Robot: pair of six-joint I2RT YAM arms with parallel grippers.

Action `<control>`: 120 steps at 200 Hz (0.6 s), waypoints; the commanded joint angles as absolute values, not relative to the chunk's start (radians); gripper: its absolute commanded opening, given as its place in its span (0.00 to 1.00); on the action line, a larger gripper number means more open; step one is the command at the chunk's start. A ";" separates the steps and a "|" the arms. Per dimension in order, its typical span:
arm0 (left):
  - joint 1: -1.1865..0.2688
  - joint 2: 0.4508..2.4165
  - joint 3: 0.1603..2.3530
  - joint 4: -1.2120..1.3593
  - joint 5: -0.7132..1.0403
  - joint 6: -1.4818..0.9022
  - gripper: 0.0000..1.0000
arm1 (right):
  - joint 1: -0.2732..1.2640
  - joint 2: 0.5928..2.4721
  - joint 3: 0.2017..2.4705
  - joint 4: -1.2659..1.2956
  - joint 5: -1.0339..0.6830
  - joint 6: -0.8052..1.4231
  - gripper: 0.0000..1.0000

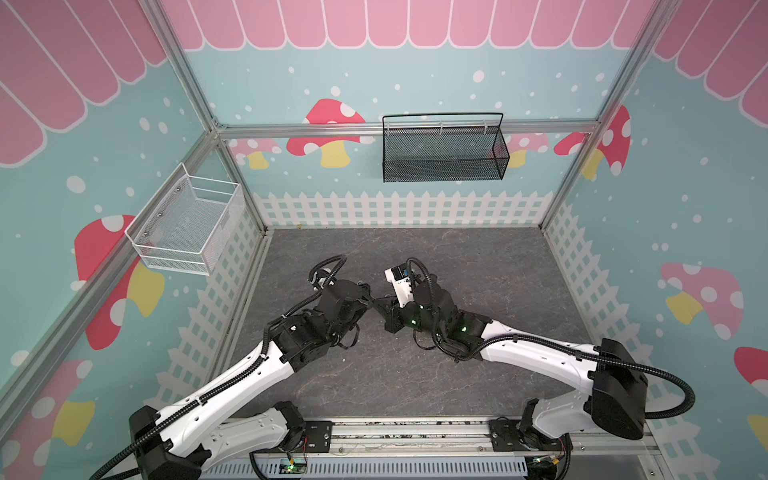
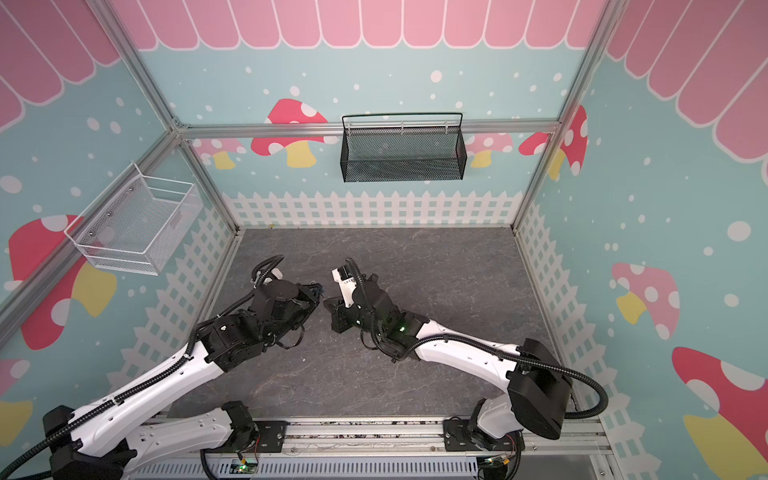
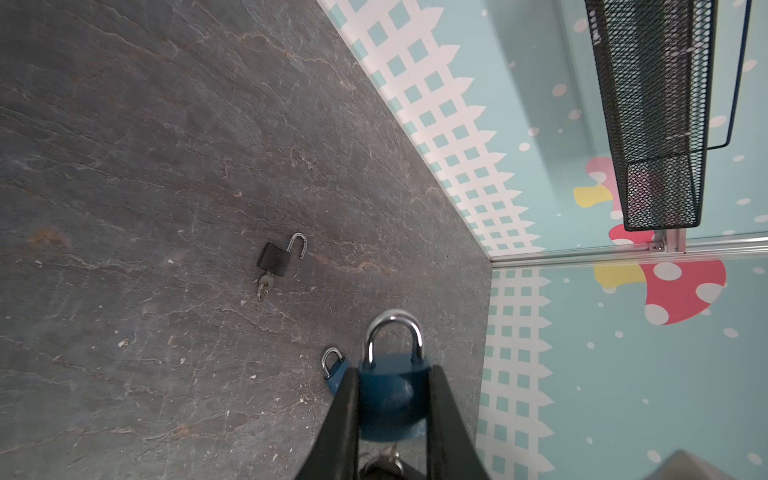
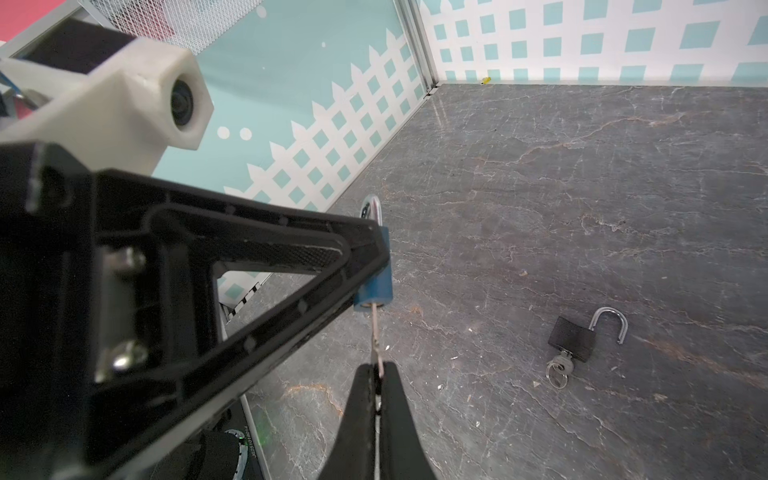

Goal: Unlock with the key

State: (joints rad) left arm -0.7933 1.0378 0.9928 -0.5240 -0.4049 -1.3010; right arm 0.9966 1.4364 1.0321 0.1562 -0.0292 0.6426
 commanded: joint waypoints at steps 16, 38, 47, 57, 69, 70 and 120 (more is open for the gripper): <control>-0.833 1.038 0.976 -0.594 -0.194 -1.300 0.00 | 1.001 1.430 1.135 0.252 0.013 0.585 0.00; -0.836 1.031 0.979 -0.598 -0.176 -1.292 0.00 | 1.003 1.449 1.156 0.238 0.039 0.548 0.00; -0.837 1.030 0.978 -0.606 -0.179 -1.280 0.00 | 1.002 1.451 1.162 0.233 0.049 0.529 0.00; -0.838 1.030 0.981 -0.638 -0.194 -1.268 0.00 | 1.000 1.450 1.172 0.223 0.061 0.519 0.00; -0.836 1.028 0.976 -0.667 -0.218 -1.247 0.00 | 0.998 1.440 1.173 0.227 0.047 0.520 0.00; -0.836 1.028 0.975 -0.669 -0.220 -1.246 0.00 | 0.999 1.439 1.172 0.229 0.043 0.521 0.00; -0.820 1.028 0.971 -0.745 -0.262 -1.188 0.00 | 0.972 1.407 1.147 0.333 -0.177 0.616 0.00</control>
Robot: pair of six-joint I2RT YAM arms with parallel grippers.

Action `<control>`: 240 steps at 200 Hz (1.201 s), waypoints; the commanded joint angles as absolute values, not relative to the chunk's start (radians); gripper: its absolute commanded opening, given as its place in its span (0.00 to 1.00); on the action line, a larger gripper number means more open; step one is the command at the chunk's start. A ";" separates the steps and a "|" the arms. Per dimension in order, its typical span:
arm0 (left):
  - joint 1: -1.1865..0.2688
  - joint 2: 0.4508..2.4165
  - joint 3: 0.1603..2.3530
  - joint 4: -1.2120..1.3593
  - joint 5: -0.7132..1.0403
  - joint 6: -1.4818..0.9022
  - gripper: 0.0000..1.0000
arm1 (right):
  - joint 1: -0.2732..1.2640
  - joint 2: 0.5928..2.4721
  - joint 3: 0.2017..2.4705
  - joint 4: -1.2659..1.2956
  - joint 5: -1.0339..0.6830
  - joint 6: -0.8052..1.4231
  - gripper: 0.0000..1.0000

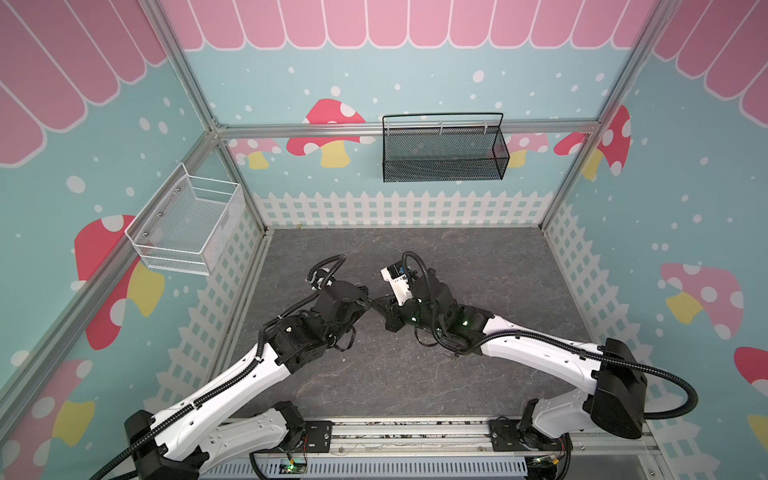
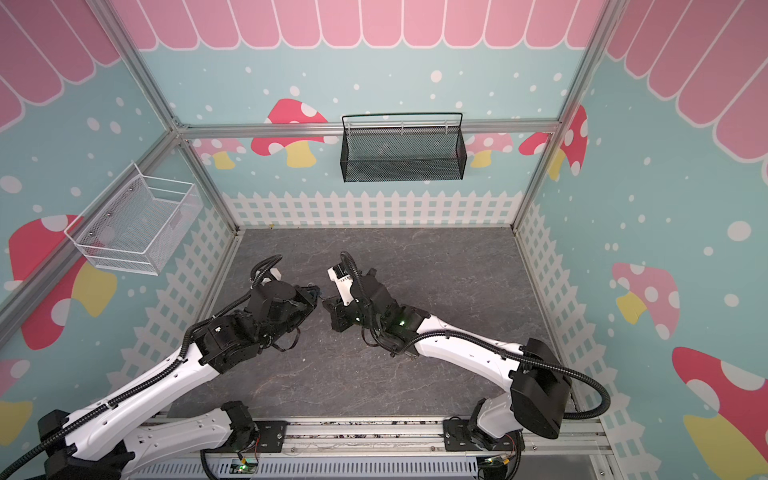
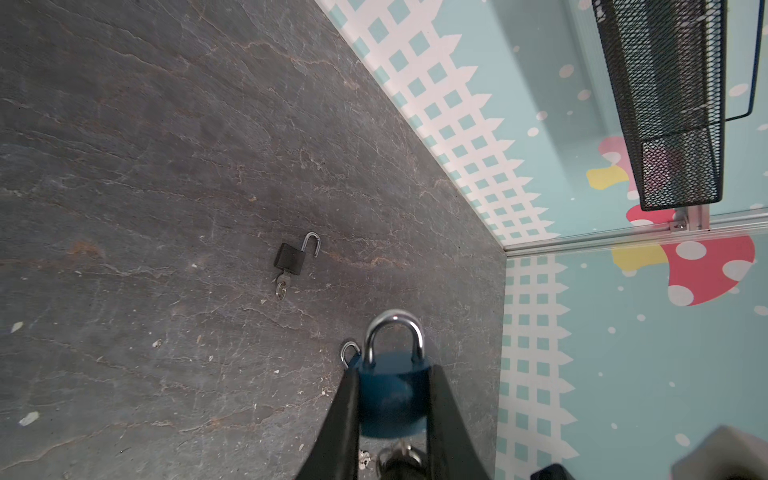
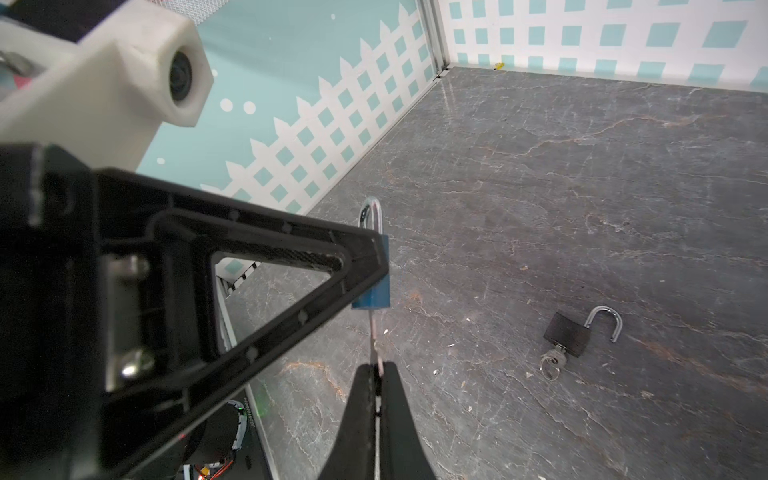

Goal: Unlock with the key

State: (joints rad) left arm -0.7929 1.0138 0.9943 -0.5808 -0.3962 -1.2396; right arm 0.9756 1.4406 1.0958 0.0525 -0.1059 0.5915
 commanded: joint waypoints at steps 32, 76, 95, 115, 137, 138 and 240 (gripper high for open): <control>-0.791 1.003 0.962 -0.709 -0.258 -1.253 0.00 | 0.979 1.432 1.118 0.337 -0.156 0.630 0.00; -0.711 0.935 0.922 -0.567 -0.247 -1.399 0.00 | 0.993 1.431 1.021 0.383 -0.108 0.644 0.00; -0.709 0.945 0.926 -0.539 -0.236 -1.464 0.00 | 1.010 1.429 1.007 0.416 -0.067 0.624 0.00; -0.709 0.945 0.904 -0.476 -0.216 -1.535 0.00 | 1.051 1.440 0.996 0.454 0.014 0.553 0.00; -0.709 0.939 0.893 -0.437 -0.212 -1.588 0.00 | 1.078 1.458 0.980 0.470 0.126 0.504 0.00; -0.709 0.940 0.893 -0.436 -0.213 -1.589 0.00 | 1.078 1.459 0.980 0.470 0.127 0.504 0.00; -0.706 0.975 0.933 -0.432 -0.228 -1.491 0.00 | 1.045 1.483 1.092 0.402 -0.131 0.528 0.00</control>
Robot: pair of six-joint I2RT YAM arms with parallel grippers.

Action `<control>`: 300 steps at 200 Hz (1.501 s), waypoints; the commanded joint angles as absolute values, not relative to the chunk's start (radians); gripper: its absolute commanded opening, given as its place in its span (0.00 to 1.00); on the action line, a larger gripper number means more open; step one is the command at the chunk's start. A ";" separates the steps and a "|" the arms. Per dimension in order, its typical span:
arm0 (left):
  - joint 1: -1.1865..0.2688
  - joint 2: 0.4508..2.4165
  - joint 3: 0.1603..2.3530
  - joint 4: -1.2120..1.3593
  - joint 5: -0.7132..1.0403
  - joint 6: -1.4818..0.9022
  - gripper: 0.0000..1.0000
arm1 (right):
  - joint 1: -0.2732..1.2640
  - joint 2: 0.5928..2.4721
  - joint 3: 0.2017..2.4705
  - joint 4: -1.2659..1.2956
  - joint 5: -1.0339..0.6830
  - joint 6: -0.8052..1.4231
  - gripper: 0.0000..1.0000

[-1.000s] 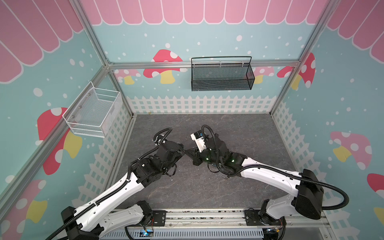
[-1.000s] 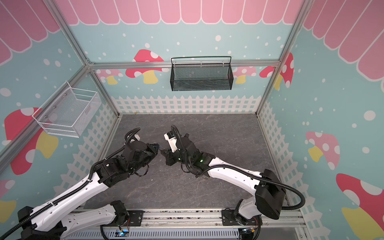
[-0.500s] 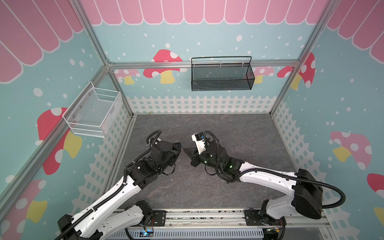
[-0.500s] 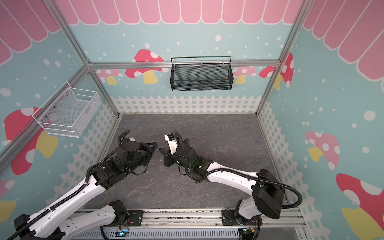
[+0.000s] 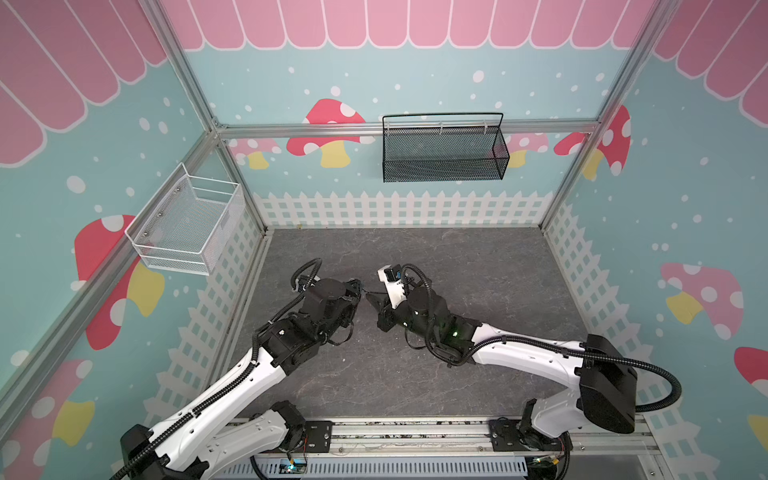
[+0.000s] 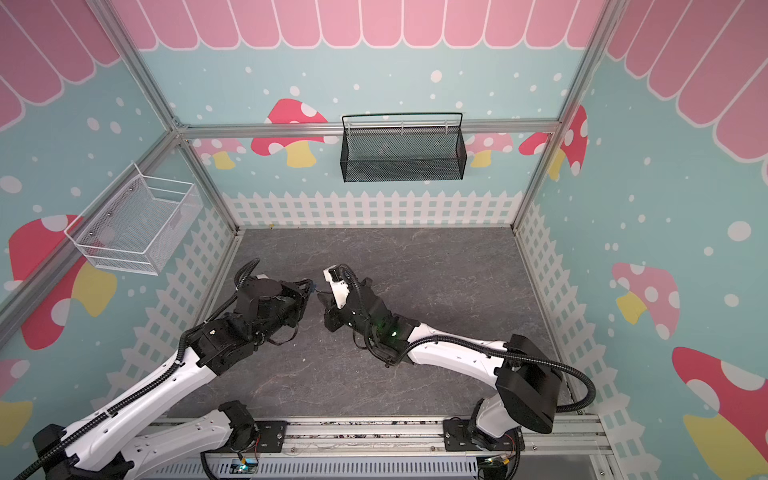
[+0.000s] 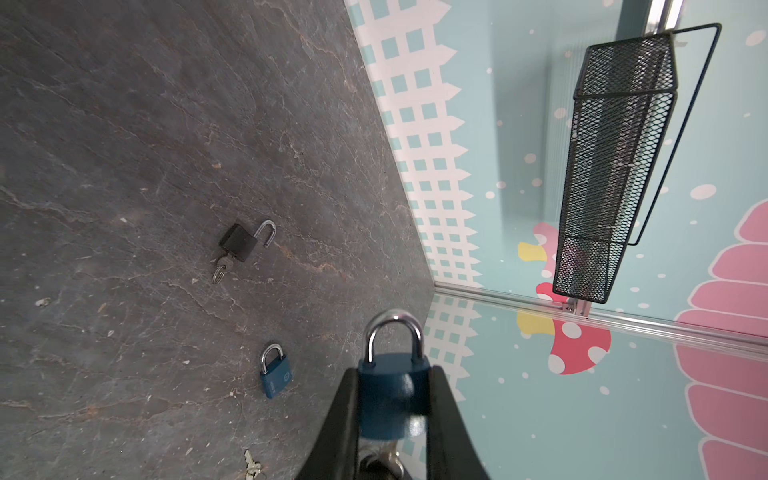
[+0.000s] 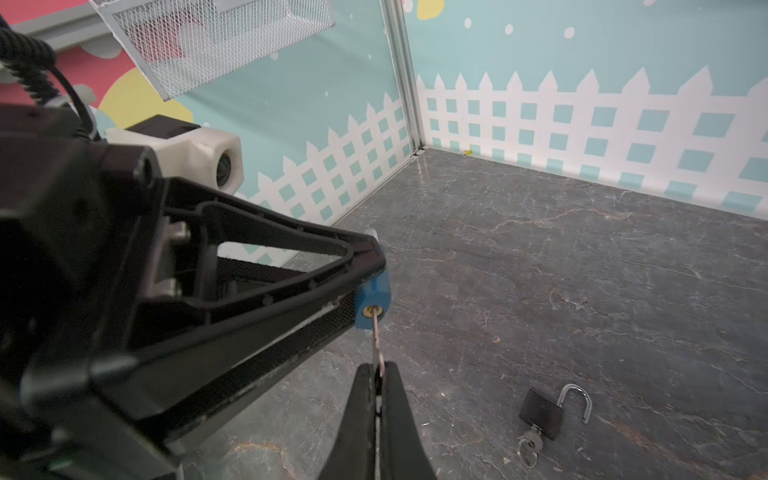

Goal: Unlock with the key

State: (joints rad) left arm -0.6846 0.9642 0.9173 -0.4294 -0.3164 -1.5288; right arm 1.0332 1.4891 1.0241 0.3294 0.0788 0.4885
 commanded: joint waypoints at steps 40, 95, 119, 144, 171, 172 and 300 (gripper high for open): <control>-0.642 0.963 0.917 -0.389 -0.159 -1.505 0.00 | 1.042 1.484 1.137 0.195 -0.046 0.503 0.00; -0.613 0.937 0.906 -0.374 -0.149 -1.504 0.00 | 1.043 1.456 1.155 0.089 -0.037 0.499 0.00; -0.598 0.922 0.902 -0.378 -0.158 -1.508 0.00 | 1.043 1.448 1.159 0.063 -0.038 0.504 0.00; -0.595 0.920 0.903 -0.384 -0.182 -1.511 0.00 | 1.042 1.449 1.157 0.066 -0.082 0.517 0.00; -0.593 0.913 0.894 -0.388 -0.208 -1.512 0.00 | 1.043 1.443 1.143 0.080 -0.128 0.546 0.00; -0.592 0.913 0.894 -0.387 -0.209 -1.511 0.00 | 1.042 1.442 1.142 0.081 -0.128 0.546 0.00; -0.592 0.910 0.908 -0.387 -0.169 -1.450 0.00 | 1.003 1.435 1.210 -0.035 0.000 0.562 0.00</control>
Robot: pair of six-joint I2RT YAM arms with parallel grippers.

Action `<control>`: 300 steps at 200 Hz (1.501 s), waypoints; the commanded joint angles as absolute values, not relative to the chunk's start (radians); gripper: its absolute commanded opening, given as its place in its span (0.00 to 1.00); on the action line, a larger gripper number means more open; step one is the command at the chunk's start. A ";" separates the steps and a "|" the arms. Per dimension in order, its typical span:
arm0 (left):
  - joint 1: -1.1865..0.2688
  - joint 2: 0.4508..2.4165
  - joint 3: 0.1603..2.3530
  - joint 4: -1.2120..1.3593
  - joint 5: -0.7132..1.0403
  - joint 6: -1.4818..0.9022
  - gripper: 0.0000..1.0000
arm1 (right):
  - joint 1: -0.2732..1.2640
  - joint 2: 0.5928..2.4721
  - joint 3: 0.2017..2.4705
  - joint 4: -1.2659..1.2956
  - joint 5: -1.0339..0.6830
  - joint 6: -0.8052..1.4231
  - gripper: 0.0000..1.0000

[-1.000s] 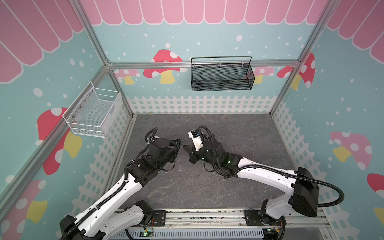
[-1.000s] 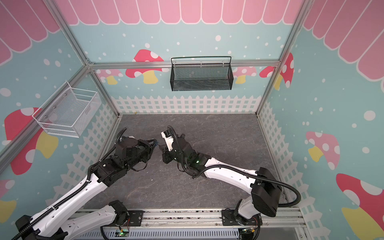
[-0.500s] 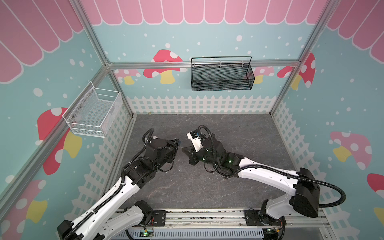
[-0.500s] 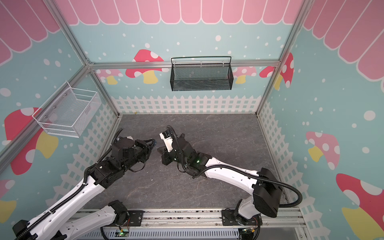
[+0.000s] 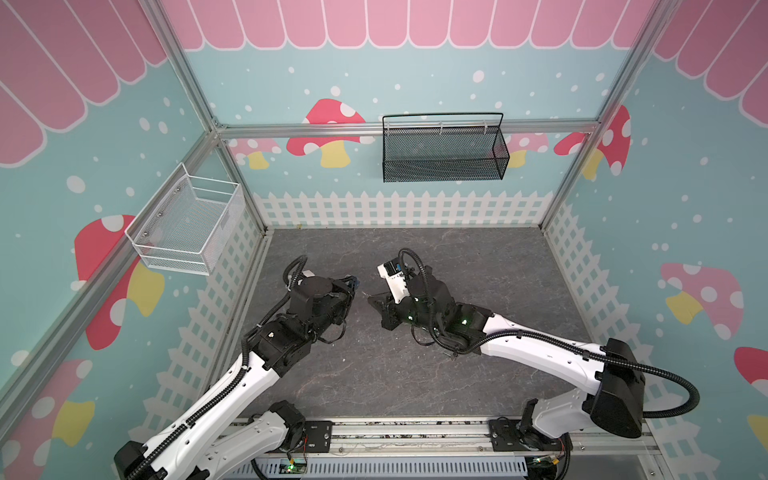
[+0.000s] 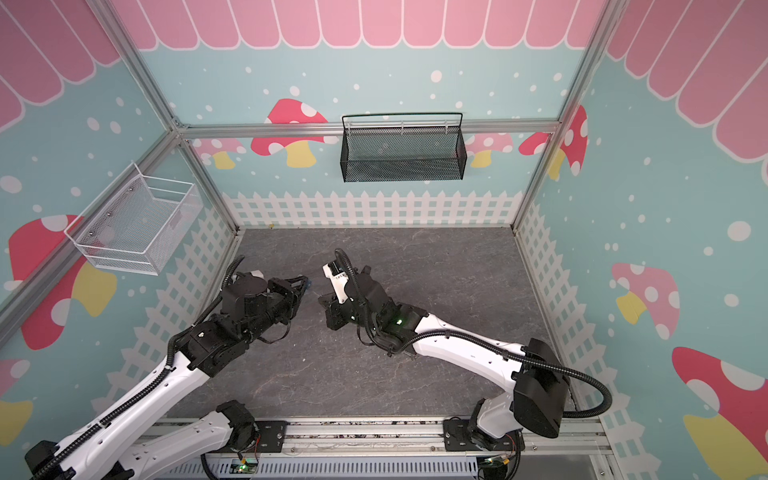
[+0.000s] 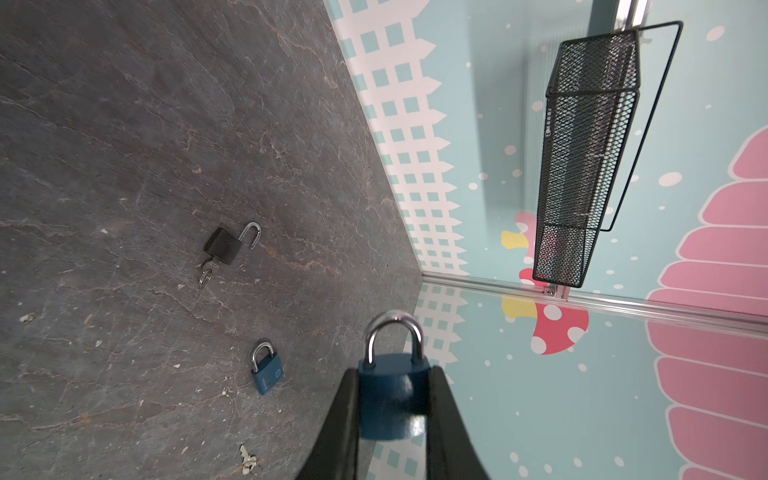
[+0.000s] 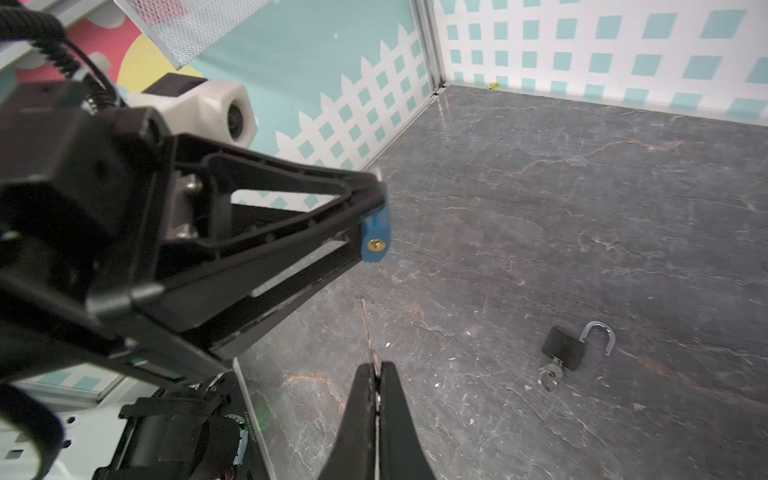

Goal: Unlock with the key

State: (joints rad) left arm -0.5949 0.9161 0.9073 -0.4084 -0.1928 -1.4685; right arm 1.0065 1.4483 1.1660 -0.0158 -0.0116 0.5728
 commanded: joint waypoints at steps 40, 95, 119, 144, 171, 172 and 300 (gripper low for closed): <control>-0.592 0.911 0.910 -0.375 -0.158 -1.452 0.00 | 1.003 1.470 1.249 -0.034 -0.004 0.542 0.00; -0.592 0.904 0.908 -0.373 -0.164 -1.454 0.00 | 1.001 1.480 1.237 -0.050 0.002 0.543 0.00; -0.591 0.905 0.915 -0.373 -0.167 -1.450 0.00 | 1.000 1.474 1.215 -0.052 -0.001 0.551 0.00; -0.591 0.906 0.921 -0.364 -0.160 -1.452 0.00 | 0.999 1.476 1.213 -0.055 0.000 0.551 0.00; -0.593 0.909 0.929 -0.358 -0.150 -1.451 0.00 | 0.994 1.485 1.222 -0.058 0.001 0.548 0.00; -0.593 0.910 0.930 -0.358 -0.150 -1.451 0.00 | 0.994 1.485 1.223 -0.057 0.001 0.548 0.00; -0.594 0.899 0.919 -0.355 -0.148 -1.454 0.00 | 0.973 1.485 1.259 -0.031 -0.029 0.551 0.00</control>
